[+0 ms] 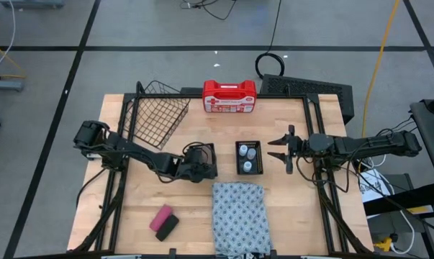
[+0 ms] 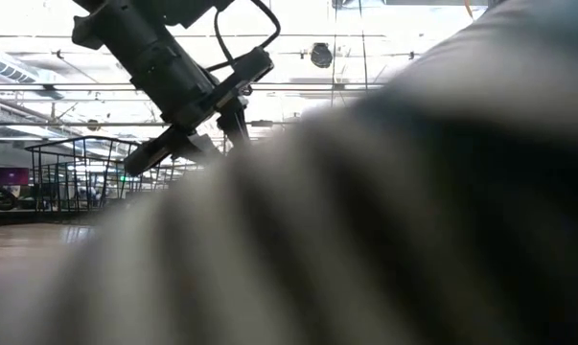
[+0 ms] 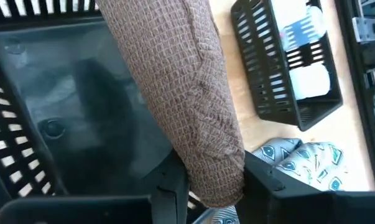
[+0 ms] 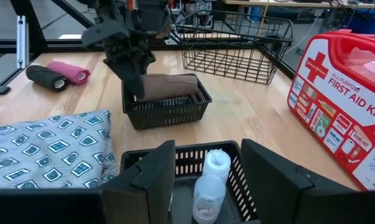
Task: Pick & Place Medicine items
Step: Put the brown bandage into the left black basket
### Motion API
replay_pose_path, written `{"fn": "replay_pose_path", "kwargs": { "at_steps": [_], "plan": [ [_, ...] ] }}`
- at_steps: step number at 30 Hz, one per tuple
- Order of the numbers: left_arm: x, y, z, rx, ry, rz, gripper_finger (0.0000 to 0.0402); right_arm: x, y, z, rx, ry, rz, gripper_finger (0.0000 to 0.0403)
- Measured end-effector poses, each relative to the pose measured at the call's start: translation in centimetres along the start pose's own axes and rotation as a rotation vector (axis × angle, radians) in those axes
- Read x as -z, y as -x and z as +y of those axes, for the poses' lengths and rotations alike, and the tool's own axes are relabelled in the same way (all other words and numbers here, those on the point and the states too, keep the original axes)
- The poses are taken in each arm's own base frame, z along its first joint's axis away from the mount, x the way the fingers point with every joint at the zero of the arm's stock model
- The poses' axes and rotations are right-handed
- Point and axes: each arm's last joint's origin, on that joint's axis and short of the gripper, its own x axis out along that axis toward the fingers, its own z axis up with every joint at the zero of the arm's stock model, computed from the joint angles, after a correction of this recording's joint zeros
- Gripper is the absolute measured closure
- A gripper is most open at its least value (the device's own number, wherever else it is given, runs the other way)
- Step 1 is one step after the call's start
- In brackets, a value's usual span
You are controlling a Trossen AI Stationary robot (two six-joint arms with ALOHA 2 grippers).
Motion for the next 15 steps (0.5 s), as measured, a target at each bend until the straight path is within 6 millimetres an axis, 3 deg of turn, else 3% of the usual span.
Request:
{"fn": "replay_pose_path", "kwargs": {
  "at_steps": [6, 15],
  "plan": [
    [0.00, 0.00, 0.00, 0.001, 0.002, 0.000, 0.0297, 0.00, 0.00, 0.00, 0.000, 0.001, 0.000, 0.0232],
    [-0.06, -0.01, 0.03, -0.003, -0.009, -0.015, 0.0217, 0.00, 0.00, 0.00, 0.000, 0.002, 0.000, 0.0232]
  ]
}}
